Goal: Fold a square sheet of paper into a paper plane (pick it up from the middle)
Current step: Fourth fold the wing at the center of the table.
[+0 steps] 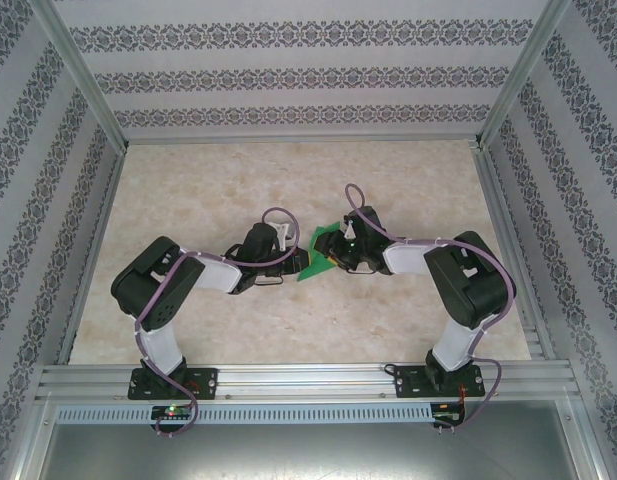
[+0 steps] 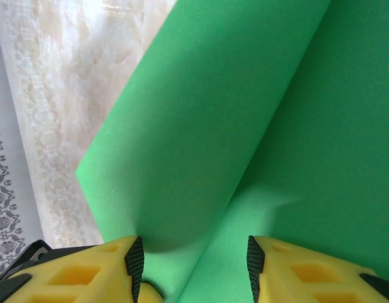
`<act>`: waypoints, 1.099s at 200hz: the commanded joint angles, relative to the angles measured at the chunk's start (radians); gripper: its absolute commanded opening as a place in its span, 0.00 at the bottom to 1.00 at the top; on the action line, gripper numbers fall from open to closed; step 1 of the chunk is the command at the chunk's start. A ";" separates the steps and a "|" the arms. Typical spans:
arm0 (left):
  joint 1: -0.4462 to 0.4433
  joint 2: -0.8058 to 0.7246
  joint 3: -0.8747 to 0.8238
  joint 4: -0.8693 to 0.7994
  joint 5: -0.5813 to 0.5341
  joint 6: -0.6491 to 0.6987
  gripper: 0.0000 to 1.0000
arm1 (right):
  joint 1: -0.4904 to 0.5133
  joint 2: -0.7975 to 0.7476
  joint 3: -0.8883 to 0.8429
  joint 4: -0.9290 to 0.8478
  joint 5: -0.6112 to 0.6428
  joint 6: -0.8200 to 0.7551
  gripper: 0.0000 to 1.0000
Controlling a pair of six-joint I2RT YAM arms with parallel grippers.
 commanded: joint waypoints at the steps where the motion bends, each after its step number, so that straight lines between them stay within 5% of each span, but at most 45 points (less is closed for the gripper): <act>1: 0.013 0.028 0.021 0.010 0.046 -0.027 0.09 | -0.007 0.021 0.022 0.021 -0.019 -0.029 0.49; 220: 0.030 0.092 0.087 -0.073 0.145 -0.078 0.11 | -0.018 0.068 0.042 -0.065 0.021 -0.049 0.44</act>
